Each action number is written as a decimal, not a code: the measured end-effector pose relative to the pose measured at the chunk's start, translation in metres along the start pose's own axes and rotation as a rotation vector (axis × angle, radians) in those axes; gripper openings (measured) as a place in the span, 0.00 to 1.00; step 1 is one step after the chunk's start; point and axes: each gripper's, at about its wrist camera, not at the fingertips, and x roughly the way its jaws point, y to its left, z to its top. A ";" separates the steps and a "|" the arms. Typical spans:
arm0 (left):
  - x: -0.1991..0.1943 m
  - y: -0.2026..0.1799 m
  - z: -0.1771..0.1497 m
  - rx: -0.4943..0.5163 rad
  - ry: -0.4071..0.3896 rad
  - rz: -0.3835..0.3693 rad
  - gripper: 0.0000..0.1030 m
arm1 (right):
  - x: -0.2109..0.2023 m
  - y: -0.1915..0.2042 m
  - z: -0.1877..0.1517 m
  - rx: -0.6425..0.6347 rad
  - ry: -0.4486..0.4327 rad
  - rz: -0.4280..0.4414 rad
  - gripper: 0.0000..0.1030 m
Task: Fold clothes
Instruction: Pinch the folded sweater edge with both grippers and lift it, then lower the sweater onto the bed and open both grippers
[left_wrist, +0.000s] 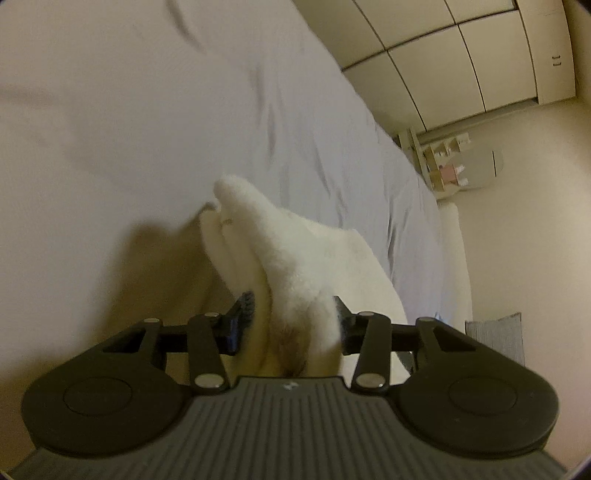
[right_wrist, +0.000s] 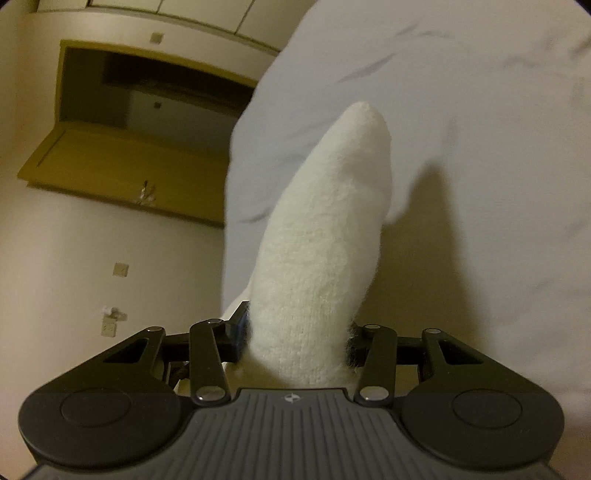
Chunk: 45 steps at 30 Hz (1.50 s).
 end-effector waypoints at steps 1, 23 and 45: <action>-0.018 -0.002 0.017 0.011 -0.021 0.005 0.38 | 0.012 0.019 0.002 -0.006 0.005 0.013 0.44; -0.104 0.274 0.162 -0.045 -0.108 0.207 0.41 | 0.359 0.054 -0.078 -0.148 0.166 -0.063 0.48; -0.152 0.183 0.137 0.492 0.001 0.486 0.19 | 0.298 0.176 -0.112 -0.702 0.202 -0.459 0.31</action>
